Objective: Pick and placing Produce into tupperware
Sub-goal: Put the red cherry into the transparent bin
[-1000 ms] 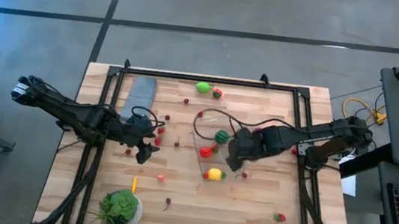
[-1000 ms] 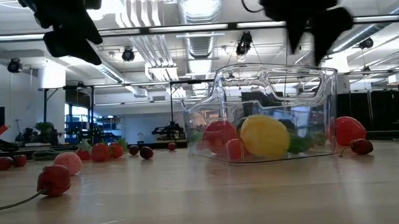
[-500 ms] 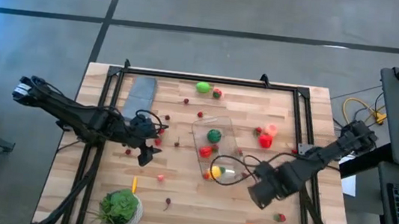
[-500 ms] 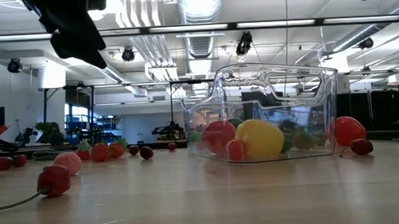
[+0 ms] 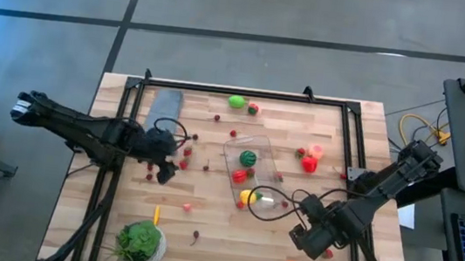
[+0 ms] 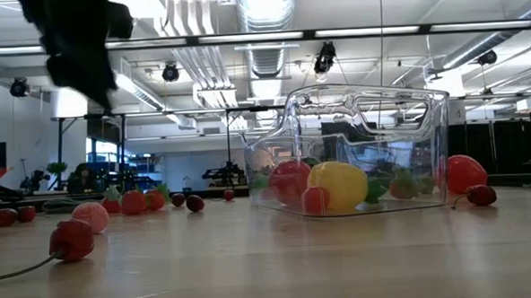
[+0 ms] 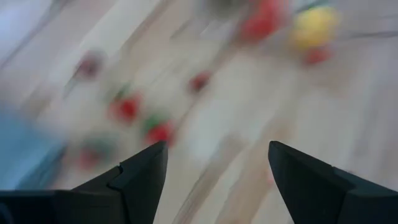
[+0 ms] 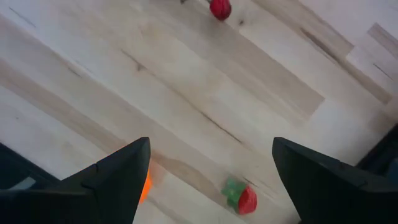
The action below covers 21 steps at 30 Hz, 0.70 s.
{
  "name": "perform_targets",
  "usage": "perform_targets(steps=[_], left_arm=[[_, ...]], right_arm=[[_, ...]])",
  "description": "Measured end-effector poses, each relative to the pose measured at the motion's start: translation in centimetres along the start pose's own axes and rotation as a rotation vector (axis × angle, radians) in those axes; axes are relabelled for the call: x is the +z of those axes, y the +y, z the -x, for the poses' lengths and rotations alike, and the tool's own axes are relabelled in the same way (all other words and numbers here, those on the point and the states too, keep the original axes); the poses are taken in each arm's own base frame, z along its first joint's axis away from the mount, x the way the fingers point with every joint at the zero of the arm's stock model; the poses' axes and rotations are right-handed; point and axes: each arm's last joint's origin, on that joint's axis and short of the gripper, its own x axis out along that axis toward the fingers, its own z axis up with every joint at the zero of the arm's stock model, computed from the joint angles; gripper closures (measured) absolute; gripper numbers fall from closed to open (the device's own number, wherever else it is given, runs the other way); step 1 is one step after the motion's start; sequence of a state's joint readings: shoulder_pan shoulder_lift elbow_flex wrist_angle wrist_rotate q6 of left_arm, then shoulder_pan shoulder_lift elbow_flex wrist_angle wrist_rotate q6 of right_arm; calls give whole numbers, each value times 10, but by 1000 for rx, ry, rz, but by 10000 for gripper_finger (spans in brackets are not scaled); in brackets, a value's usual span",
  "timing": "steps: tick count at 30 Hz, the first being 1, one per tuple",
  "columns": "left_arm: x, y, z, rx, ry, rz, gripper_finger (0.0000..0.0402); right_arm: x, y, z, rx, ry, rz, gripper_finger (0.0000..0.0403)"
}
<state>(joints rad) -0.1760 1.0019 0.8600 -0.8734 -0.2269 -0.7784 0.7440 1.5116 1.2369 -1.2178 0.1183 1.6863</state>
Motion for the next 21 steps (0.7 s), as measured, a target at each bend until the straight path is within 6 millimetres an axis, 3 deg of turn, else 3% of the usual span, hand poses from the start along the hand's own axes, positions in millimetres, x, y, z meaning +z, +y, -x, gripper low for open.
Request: perform_targets(steps=[6,10,21], left_arm=[[-20,27,3,228,295,310,137],[-27,32,-2,315,327,308,137],[-57,48,-46,365,331,365,137]], right_arm=[[0,-2,-4,-13,-16,-1,76],[0,-5,-8,-34,-20,-56,76],[-1,-10,-18,-72,-7,-217,76]])
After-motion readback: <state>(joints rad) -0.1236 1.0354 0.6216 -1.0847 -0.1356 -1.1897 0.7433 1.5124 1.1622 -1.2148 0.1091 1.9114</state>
